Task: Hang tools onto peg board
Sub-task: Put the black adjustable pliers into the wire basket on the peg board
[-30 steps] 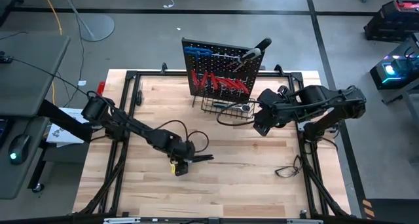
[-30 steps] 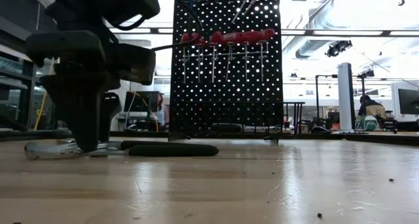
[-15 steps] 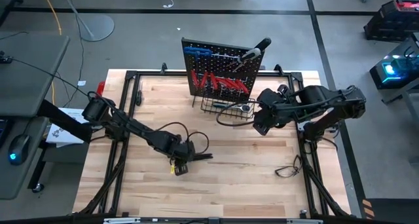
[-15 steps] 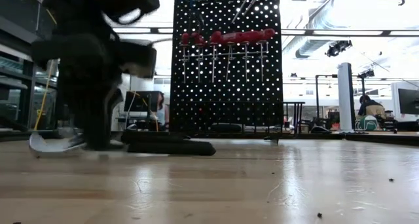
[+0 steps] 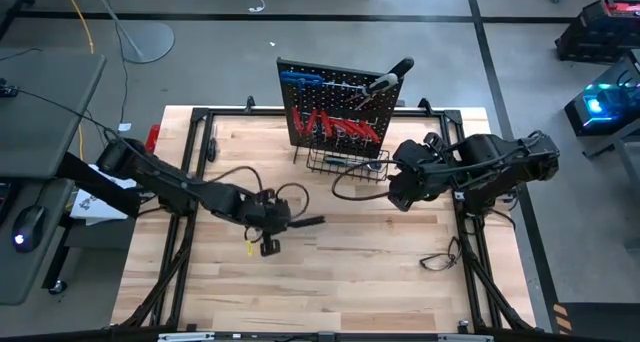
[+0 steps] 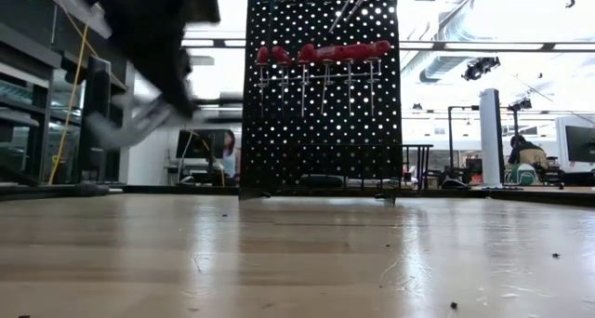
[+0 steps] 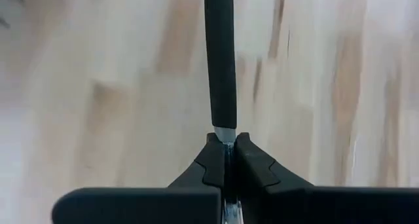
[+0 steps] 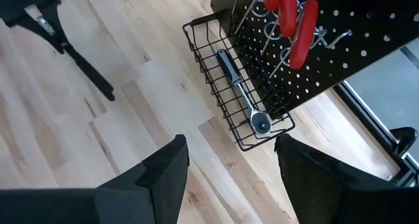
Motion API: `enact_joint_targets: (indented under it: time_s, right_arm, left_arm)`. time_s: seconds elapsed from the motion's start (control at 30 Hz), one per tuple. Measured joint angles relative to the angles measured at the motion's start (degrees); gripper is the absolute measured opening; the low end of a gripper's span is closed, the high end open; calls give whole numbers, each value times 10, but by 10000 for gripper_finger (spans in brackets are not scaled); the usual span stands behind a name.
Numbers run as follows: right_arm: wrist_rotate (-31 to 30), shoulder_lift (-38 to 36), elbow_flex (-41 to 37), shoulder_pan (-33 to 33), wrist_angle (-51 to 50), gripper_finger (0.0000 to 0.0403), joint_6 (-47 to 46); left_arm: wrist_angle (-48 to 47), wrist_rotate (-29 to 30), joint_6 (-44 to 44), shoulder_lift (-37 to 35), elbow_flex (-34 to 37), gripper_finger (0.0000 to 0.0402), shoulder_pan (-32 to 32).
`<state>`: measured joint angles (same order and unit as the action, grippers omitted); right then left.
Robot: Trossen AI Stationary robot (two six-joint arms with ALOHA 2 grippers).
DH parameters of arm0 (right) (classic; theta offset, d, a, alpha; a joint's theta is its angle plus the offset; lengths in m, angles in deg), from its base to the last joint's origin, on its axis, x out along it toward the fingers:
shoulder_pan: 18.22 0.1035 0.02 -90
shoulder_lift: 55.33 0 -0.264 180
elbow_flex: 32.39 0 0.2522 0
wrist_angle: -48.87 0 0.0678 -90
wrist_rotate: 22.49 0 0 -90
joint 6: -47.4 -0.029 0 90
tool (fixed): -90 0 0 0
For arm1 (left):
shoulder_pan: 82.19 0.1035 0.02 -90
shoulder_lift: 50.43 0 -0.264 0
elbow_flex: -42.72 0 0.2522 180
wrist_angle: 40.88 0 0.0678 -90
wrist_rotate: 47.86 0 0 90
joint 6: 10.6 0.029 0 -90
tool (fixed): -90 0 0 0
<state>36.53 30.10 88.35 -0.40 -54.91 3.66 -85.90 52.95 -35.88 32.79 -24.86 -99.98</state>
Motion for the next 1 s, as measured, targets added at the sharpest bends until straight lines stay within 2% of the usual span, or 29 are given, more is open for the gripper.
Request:
enact_joint_targets:
  time_s: [0.13,0.27,0.4,0.57,0.73,1.0]
  right_arm:
    - [-4,0,0,14,0,220,-24]
    - [-8,0,0,26,0,220,-44]
    - [-30,-1,0,40,0,220,-82]
    - [-64,-10,0,67,0,220,-115]
    - [-105,-23,0,85,0,220,-162]
    - [-132,-27,0,94,0,220,-183]
  left_arm:
    - [7,34,78,-25,-33,4,21]
    - [9,54,246,-18,-93,4,67]
    - [17,89,419,21,-158,4,136]
    - [61,96,555,91,-229,4,208]
    - [100,93,624,159,-260,3,235]
    - [146,83,620,227,-270,3,237]
